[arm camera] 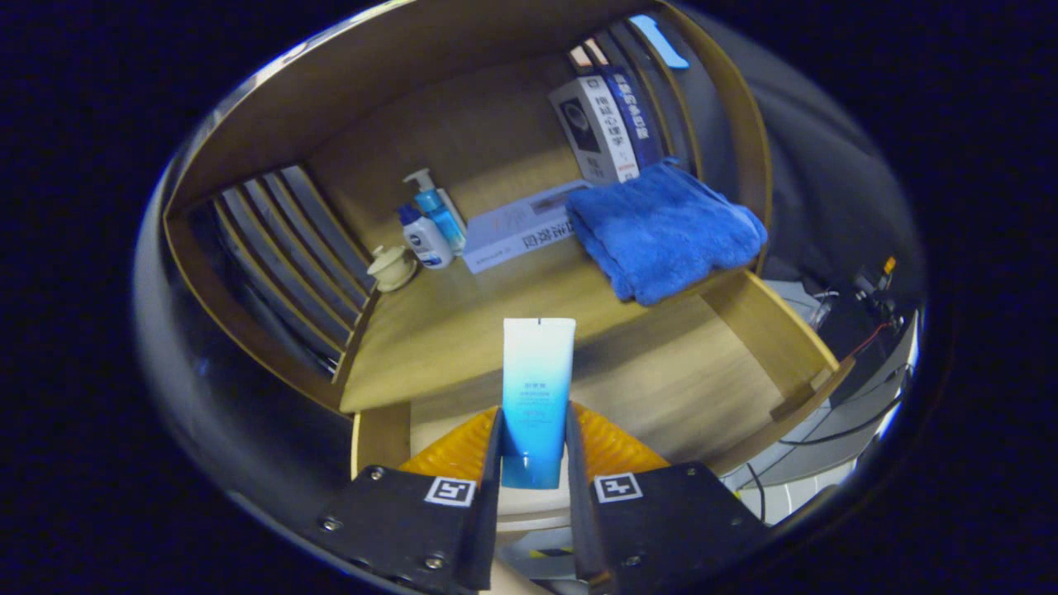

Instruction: Pull open the drawer, take out the items inside it, and place them on the countertop above the cabinet.

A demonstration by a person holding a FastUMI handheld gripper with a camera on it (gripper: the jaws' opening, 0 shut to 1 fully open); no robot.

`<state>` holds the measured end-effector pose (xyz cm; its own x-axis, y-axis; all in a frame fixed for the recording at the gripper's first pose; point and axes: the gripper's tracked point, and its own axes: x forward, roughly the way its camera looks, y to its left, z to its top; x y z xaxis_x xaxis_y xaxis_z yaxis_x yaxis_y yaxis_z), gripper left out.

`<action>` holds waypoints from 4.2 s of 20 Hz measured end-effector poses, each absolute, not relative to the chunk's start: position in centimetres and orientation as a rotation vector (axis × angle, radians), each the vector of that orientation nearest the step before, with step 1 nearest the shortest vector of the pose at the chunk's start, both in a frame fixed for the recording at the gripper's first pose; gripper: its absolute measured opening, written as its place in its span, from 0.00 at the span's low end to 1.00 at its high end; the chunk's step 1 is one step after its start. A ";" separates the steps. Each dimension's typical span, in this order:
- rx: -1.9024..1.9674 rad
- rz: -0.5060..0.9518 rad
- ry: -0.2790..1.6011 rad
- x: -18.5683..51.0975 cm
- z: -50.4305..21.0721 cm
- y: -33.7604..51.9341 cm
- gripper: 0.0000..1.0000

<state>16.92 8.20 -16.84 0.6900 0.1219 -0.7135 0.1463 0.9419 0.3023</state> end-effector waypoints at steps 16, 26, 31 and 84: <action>0.056 -0.001 0.752 25.7 -21.1 11.2 0.38; -0.020 0.007 0.725 27.4 -22.3 11.7 0.38; -0.029 0.004 0.701 28.9 -22.5 11.7 0.38; -0.111 0.036 0.349 6.6 -20.5 8.2 1.00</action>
<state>6.59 8.24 -20.53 0.9393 0.0166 -0.3428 -0.0548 0.9933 -0.1020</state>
